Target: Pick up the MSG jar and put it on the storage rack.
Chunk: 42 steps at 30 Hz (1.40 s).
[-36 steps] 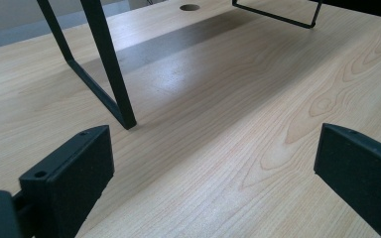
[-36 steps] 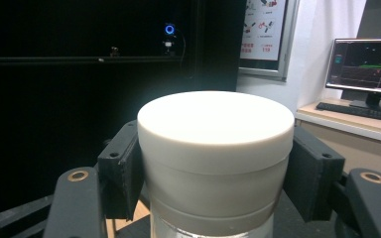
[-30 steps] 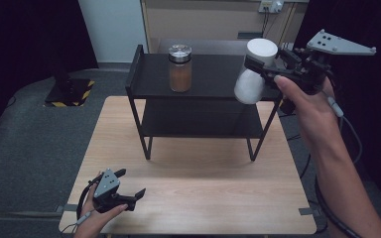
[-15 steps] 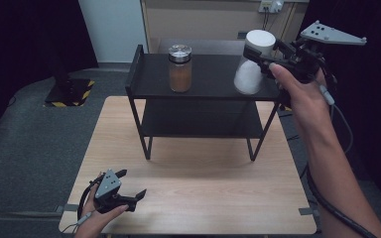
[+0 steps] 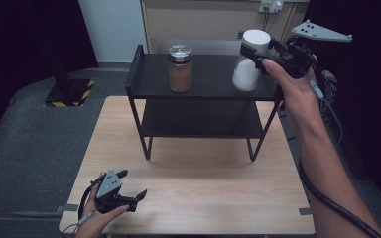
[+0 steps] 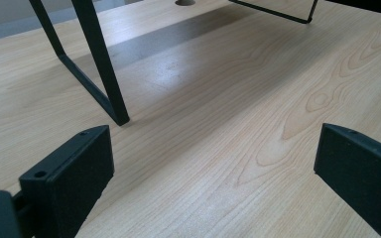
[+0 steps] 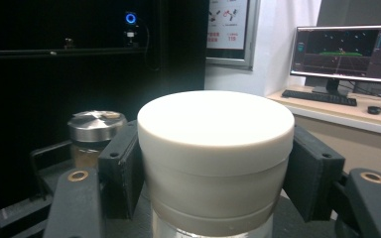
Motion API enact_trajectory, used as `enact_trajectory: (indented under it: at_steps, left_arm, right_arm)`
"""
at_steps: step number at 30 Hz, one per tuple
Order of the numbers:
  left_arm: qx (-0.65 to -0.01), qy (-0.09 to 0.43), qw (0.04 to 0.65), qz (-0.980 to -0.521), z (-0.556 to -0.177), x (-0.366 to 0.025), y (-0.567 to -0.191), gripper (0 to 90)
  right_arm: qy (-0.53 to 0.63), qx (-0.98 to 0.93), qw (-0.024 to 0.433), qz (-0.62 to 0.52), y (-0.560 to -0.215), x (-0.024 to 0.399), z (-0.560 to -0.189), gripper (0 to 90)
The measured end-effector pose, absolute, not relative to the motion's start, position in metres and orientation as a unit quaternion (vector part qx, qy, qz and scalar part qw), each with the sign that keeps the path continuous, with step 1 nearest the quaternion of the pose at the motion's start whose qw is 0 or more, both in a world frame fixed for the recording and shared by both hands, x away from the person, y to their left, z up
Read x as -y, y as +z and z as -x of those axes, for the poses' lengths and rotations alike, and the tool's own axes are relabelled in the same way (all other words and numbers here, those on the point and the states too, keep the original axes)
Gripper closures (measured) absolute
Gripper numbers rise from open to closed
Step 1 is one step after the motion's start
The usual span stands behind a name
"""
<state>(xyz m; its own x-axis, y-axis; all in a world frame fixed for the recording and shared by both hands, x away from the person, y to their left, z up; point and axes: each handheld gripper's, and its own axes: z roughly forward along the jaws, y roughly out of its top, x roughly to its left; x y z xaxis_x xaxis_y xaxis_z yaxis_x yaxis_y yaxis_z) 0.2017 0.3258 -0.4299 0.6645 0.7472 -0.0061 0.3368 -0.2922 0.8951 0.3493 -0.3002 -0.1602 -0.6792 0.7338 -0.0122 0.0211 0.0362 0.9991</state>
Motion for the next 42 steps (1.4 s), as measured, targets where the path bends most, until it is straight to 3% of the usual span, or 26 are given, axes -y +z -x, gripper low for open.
enact_trajectory:
  at_steps: [42]
  left_arm:
    - [-0.340,0.214,0.472,-0.785,-0.203,-0.322,-0.429,0.7]
  right_arm:
    - [0.618,-0.668,0.273,-0.313,-0.171,0.296,-0.364,34.0]
